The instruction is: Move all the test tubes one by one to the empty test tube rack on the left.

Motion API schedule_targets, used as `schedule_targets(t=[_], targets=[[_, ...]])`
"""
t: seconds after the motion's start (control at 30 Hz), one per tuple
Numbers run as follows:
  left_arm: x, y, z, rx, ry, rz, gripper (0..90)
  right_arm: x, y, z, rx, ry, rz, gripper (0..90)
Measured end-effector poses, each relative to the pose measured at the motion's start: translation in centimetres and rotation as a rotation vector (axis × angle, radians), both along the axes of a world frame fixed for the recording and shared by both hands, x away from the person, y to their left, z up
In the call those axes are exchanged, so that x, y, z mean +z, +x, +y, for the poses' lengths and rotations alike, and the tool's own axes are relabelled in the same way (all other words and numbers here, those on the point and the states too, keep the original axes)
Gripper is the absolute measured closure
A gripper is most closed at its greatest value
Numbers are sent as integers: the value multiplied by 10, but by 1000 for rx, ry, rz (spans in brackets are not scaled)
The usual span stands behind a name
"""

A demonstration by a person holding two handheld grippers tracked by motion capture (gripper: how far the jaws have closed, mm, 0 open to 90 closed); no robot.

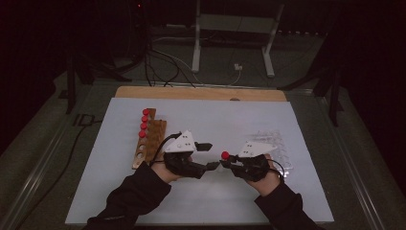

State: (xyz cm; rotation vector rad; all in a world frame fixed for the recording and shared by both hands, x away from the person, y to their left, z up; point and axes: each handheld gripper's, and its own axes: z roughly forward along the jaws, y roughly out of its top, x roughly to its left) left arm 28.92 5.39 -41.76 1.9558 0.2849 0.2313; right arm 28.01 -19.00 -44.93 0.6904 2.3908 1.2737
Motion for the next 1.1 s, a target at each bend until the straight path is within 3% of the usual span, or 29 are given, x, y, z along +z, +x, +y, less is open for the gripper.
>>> schedule_targets(t=[0.27, 0.63, 0.83, 0.9, 0.97, 1.1], targets=[[-6, 7, -21, 24, 25, -13, 499, 0, -1, 2, 11, 2, 2, 750], [-13, 10, -35, 7, 58, -39, 703, 1, -3, 0, 18, 6, 4, 750], [-12, 9, -36, 14, 66, -61, 718, 1, -2, 0, 17, 15, 1, 747], [-9, 9, -35, 27, 67, -69, 719, 1, -2, -1, 15, 31, -4, 723], [-6, 10, -32, 34, 59, -70, 720, 2, -2, -2, 3, 43, -13, 623], [1, 12, -23, 59, 45, -77, 720, 4, -2, -7, -20, 70, -13, 537]])
